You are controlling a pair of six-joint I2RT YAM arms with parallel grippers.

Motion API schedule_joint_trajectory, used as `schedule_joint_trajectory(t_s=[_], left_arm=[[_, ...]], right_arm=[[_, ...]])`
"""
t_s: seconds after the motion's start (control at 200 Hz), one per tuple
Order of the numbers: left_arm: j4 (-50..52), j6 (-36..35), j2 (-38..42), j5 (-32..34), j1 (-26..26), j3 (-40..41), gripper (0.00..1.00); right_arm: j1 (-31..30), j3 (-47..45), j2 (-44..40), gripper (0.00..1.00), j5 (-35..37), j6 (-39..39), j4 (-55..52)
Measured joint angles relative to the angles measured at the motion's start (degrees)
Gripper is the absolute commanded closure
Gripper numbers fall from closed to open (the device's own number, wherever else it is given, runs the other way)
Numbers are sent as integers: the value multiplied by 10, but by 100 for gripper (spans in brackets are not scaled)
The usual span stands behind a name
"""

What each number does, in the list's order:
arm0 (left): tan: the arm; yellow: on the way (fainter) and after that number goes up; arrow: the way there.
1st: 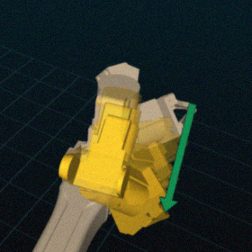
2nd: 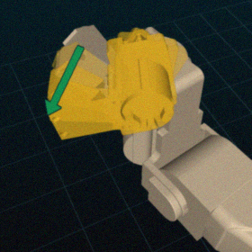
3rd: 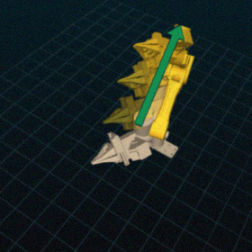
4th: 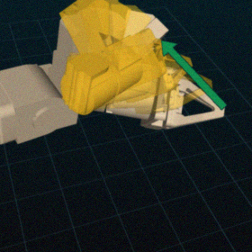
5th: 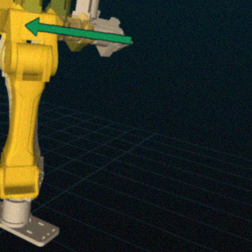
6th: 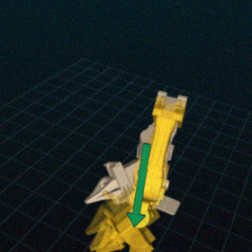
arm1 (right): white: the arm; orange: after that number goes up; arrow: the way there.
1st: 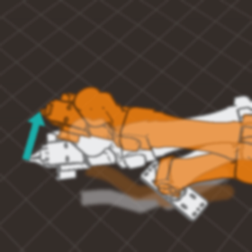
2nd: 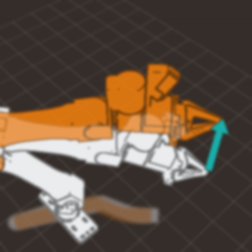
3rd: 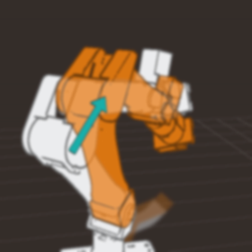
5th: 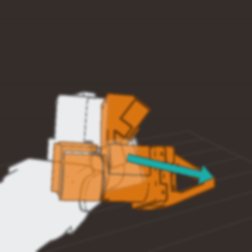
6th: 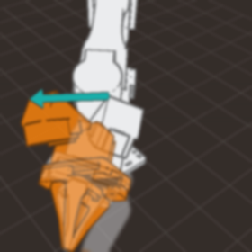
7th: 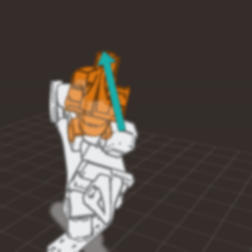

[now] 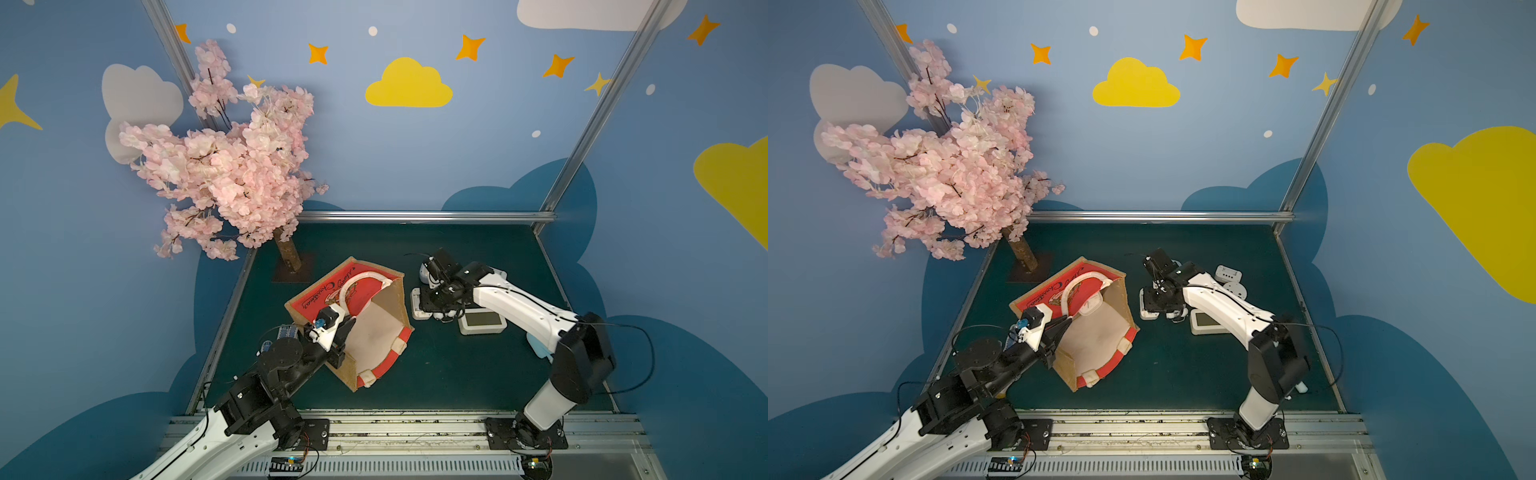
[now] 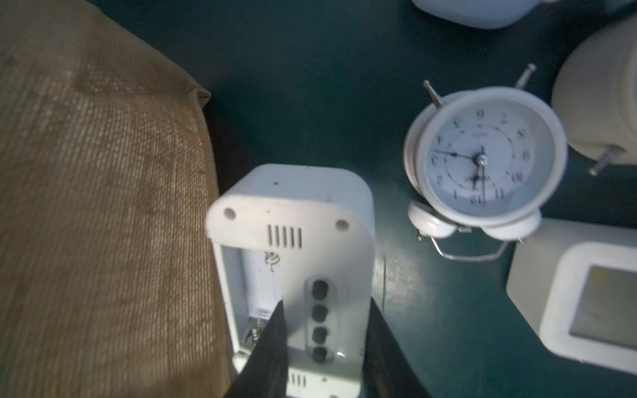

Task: Take the alarm clock out of the canvas bag
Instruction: Place the alarm at the center of the board.

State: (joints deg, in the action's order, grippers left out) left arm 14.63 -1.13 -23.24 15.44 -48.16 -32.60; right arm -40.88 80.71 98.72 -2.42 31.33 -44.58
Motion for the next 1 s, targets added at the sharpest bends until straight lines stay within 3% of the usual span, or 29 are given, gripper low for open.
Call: schedule_joint_trajectory(t_s=[0.481, 0.561, 0.756, 0.901, 1.001], left_arm=[[18, -2, 24, -3, 0, 0, 84], [21, -4, 26, -3, 0, 0, 84], [22, -8, 21, -4, 0, 0, 84], [21, -10, 13, -4, 0, 0, 85], [21, -10, 13, -4, 0, 0, 84]], right_arm=[[37, 170, 224, 73, -10, -44, -12], [49, 188, 245, 66, -13, -50, -22], [67, 235, 278, 38, -19, -66, -48], [67, 230, 273, 35, -20, -67, -50], [63, 171, 221, 32, -17, -57, -24]])
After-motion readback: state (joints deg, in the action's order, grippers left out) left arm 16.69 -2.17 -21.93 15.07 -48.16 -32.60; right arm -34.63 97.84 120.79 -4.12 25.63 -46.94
